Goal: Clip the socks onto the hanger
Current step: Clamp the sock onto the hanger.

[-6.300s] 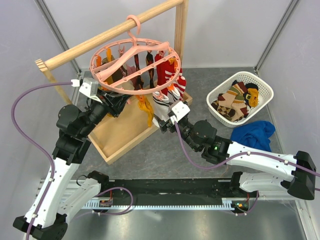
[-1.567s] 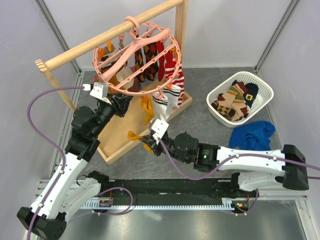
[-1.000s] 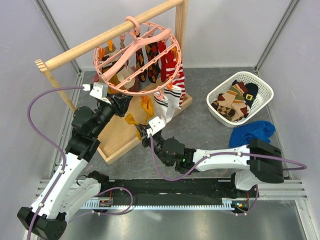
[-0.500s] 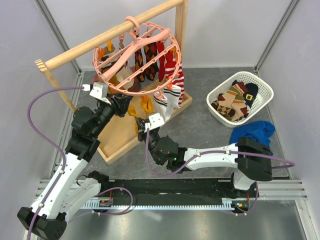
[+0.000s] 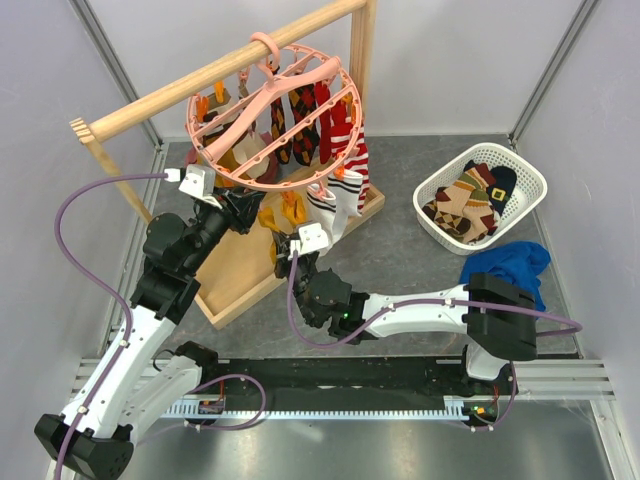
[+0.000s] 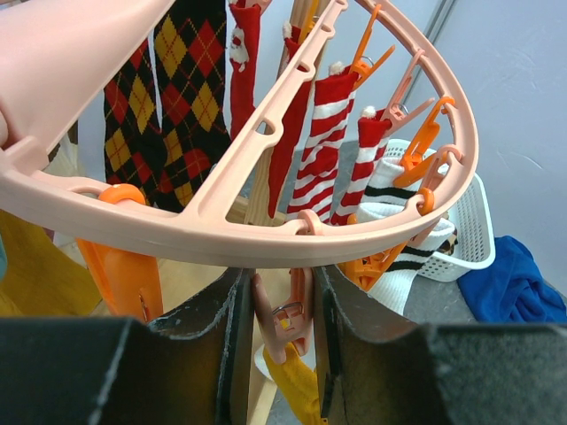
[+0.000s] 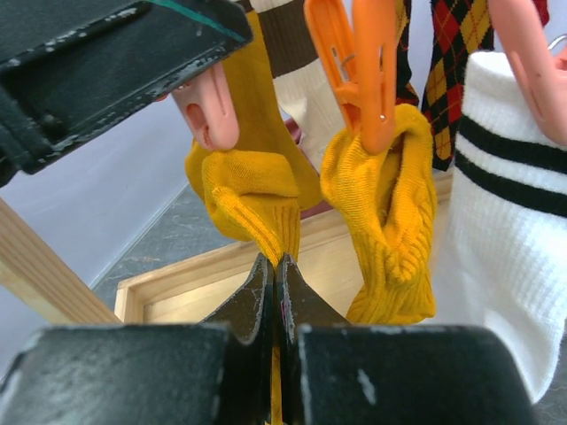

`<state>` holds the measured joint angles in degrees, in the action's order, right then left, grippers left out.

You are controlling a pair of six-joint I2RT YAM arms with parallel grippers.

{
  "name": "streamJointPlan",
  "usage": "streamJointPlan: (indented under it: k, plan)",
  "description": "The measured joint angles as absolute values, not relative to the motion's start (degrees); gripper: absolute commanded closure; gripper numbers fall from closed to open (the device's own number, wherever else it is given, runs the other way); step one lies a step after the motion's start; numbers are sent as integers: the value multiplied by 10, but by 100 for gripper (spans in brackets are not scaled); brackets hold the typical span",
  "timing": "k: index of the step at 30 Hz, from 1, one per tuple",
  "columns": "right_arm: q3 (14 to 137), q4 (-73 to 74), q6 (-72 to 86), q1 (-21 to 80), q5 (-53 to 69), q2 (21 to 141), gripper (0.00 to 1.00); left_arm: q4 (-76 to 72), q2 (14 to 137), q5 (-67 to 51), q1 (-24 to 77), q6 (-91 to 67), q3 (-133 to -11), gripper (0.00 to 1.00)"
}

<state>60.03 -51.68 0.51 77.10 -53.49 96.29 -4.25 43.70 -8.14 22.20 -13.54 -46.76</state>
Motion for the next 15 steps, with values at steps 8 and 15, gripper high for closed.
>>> streamJointPlan:
  k: [8, 15]
  plan:
    - [601, -516, 16, 766, -541, 964, 100, -44, 437, -83, 222, -136, -467, 98]
    - [601, -518, 17, 766, -540, 964, 100, -44, 437, -90, 222, -136, -467, 98]
